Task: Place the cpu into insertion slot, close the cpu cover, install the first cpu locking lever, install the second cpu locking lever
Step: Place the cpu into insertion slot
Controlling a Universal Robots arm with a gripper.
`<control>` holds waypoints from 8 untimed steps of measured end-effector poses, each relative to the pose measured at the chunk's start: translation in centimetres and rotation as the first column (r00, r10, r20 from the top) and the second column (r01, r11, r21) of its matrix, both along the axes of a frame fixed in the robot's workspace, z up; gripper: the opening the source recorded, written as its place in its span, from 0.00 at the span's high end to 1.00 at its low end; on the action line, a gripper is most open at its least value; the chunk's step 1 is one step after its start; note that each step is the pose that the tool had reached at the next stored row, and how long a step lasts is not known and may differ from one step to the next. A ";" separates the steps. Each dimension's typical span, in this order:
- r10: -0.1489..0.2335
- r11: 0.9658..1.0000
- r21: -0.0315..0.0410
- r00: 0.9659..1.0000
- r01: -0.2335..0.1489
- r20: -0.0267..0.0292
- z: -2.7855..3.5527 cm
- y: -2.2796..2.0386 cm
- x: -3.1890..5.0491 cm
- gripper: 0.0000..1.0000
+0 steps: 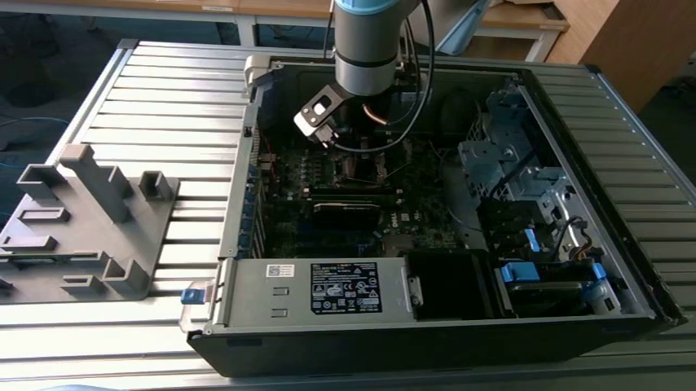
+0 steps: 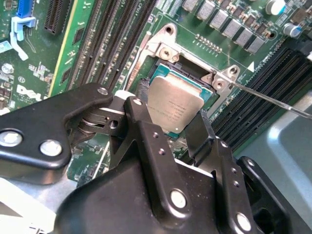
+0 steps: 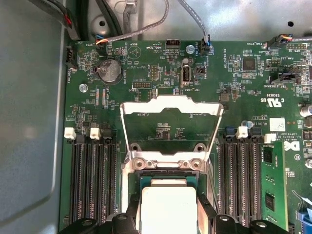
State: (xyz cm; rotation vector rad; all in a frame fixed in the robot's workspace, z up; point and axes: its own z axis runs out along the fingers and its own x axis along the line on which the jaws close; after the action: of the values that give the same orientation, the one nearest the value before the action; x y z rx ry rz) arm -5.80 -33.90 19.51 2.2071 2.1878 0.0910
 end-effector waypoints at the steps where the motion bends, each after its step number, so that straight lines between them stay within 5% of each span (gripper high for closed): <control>1: 0.000 1.000 0.000 1.000 0.000 0.000 0.00 0.00 0.03 0.46; 8: 0.000 1.000 0.000 1.000 0.000 0.000 -0.07 0.00 0.06 0.46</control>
State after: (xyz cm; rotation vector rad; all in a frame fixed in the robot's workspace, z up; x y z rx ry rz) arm -5.73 -33.90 19.43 2.2071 2.1879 0.0906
